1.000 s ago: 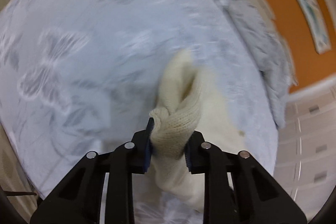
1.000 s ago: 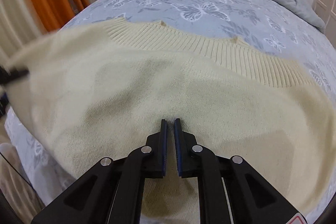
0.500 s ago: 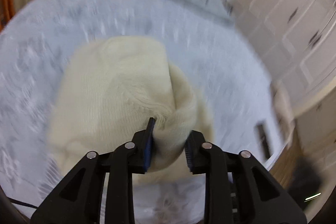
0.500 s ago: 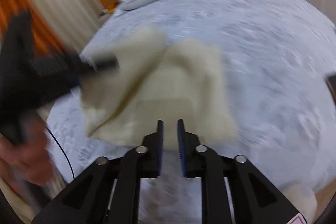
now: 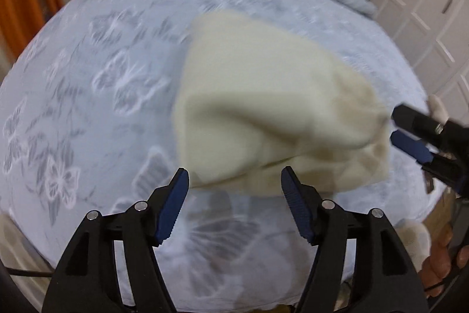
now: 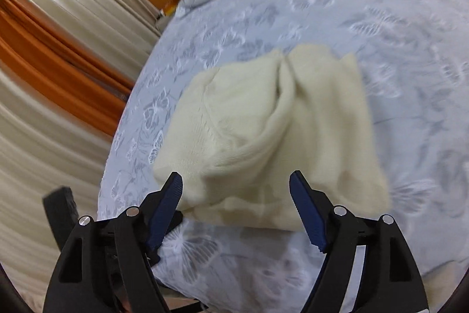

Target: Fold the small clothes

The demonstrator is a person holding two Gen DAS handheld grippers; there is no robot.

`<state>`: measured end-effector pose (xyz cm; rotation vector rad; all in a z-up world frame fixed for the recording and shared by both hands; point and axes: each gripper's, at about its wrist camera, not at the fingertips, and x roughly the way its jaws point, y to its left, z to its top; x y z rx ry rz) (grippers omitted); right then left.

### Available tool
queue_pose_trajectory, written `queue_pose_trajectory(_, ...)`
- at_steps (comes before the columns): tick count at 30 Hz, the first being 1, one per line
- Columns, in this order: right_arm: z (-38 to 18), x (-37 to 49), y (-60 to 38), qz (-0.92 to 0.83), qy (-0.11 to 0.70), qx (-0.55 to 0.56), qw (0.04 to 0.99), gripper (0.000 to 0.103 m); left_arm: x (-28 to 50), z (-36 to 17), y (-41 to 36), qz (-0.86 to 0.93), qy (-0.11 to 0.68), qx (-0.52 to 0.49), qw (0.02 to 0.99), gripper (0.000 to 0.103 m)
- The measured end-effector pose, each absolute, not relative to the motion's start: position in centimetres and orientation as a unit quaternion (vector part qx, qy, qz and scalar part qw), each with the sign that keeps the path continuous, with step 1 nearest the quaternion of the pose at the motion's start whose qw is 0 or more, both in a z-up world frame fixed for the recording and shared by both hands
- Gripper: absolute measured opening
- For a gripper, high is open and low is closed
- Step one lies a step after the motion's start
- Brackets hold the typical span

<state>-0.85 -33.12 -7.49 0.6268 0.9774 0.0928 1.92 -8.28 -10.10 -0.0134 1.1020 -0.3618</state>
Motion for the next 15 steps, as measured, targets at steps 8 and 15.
queue_pose_trajectory(8, -7.4, 2.6, -32.5, 0.026, 0.446, 0.324, 0.834, 0.02, 3.8, -11.0, -8.0, -0.158, 0.528, 0.0, 0.835, 0.036)
queue_pose_trajectory(15, -0.4, -5.6, -39.4, -0.043, 0.334, 0.278, 0.899, 0.0, 3.6, -9.7, -6.7, -0.182, 0.552, -0.08, 0.81, 0.026)
